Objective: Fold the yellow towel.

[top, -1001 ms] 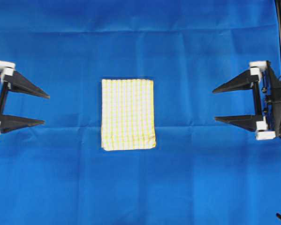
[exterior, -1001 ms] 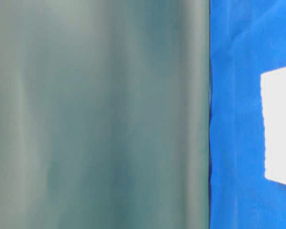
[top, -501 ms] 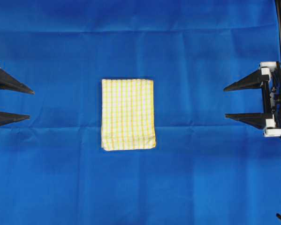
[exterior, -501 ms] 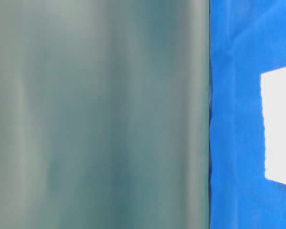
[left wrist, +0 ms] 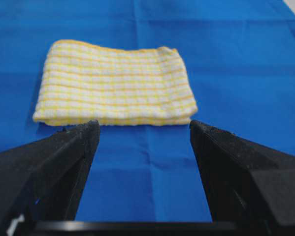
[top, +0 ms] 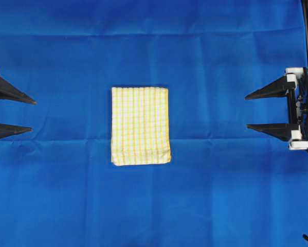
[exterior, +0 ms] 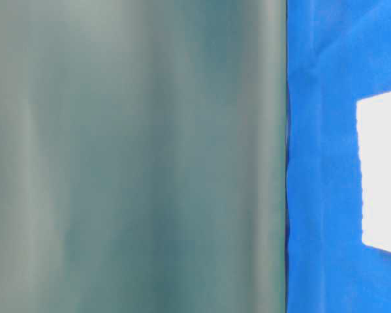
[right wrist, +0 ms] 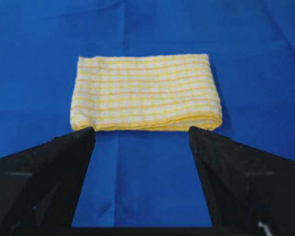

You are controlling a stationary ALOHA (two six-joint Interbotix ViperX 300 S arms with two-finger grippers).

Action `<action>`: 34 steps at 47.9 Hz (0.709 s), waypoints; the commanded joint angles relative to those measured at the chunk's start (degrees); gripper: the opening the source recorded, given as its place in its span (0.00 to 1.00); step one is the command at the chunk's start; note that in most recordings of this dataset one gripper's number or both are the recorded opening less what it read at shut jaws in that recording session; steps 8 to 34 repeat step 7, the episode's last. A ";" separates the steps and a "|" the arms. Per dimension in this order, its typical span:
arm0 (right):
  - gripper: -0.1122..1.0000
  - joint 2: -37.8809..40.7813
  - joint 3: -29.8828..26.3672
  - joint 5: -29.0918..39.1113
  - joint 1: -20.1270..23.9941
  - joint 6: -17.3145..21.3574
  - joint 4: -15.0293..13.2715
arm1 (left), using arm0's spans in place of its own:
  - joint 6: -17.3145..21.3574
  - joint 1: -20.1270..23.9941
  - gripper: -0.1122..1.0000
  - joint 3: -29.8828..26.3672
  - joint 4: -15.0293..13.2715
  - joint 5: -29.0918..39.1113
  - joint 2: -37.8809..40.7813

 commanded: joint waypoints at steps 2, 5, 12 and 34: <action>0.80 0.44 -0.70 -0.53 -0.09 -0.09 0.00 | 0.09 0.18 0.71 -0.70 -0.09 -0.35 0.26; 0.79 0.44 -0.79 -0.53 -0.09 -0.09 0.00 | 0.09 0.18 0.71 -0.70 -0.09 -0.35 0.26; 0.80 0.44 -0.79 -0.53 -0.09 -0.09 0.00 | 0.09 0.18 0.71 -0.70 -0.09 -0.26 0.18; 0.80 0.44 -0.79 -0.53 -0.09 -0.09 0.00 | 0.09 0.18 0.71 -0.70 -0.09 -0.26 0.18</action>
